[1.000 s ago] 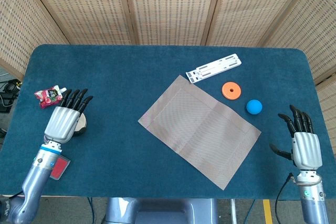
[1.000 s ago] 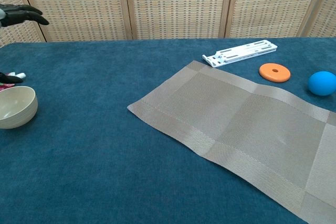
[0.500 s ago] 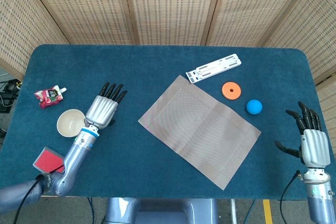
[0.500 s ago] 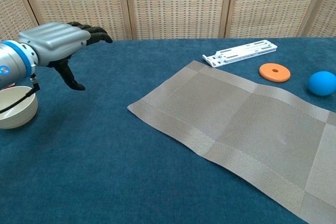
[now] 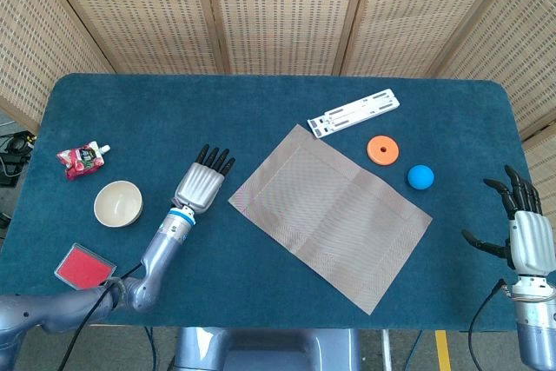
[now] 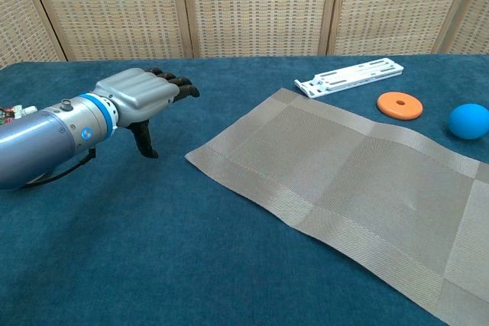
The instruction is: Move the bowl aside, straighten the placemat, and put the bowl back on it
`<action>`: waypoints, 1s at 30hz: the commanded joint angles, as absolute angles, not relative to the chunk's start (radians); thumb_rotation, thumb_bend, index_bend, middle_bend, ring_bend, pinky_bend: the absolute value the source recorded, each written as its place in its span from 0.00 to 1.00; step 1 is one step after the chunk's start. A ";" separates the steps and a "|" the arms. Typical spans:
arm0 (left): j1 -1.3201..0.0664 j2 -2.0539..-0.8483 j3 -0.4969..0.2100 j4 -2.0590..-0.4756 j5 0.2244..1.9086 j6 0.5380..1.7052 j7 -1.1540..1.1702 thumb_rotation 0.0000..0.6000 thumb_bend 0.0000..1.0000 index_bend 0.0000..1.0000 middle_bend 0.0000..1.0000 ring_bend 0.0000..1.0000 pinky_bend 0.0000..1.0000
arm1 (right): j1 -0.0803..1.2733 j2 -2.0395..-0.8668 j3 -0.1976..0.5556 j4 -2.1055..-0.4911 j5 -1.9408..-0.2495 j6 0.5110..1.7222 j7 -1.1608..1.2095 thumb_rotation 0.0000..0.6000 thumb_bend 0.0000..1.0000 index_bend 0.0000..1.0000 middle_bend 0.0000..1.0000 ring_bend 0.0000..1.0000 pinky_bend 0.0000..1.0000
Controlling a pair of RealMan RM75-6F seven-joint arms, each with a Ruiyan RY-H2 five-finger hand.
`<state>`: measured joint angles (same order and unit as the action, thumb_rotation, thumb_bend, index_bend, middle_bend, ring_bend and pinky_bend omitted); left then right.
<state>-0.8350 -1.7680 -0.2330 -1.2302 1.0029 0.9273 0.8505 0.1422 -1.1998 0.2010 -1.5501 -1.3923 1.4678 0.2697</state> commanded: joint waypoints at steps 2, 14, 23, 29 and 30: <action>-0.870 -1.823 -0.223 -1.160 0.998 0.915 0.843 1.00 0.00 0.07 0.00 0.00 0.00 | 0.143 -1.197 0.204 -1.548 -1.387 1.465 0.280 1.00 0.23 0.22 0.00 0.00 0.00; -0.931 -1.937 -0.221 -1.010 1.040 0.900 0.771 1.00 0.01 0.10 0.00 0.00 0.00 | 0.145 -1.194 0.211 -1.545 -1.381 1.460 0.301 1.00 0.23 0.22 0.00 0.00 0.00; -0.951 -1.984 -0.214 -0.947 1.080 0.901 0.720 1.00 0.25 0.16 0.00 0.00 0.00 | 0.144 -1.190 0.215 -1.544 -1.377 1.461 0.315 1.00 0.23 0.22 0.00 0.00 0.00; -0.956 -1.998 -0.202 -0.927 1.142 0.917 0.646 1.00 0.37 0.21 0.00 0.00 0.00 | 0.143 -1.187 0.216 -1.548 -1.377 1.463 0.322 1.00 0.23 0.22 0.00 0.00 0.00; -0.956 -1.999 -0.200 -0.924 1.151 0.920 0.635 1.00 0.38 0.22 0.00 0.00 0.00 | 0.143 -1.187 0.216 -1.548 -1.378 1.464 0.322 1.00 0.23 0.22 0.00 0.00 0.00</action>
<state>-0.9552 -1.9956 -0.2041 -0.9300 1.1388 0.9143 0.6476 0.1425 -1.1865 0.2162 -1.5480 -1.3778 1.4638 0.3220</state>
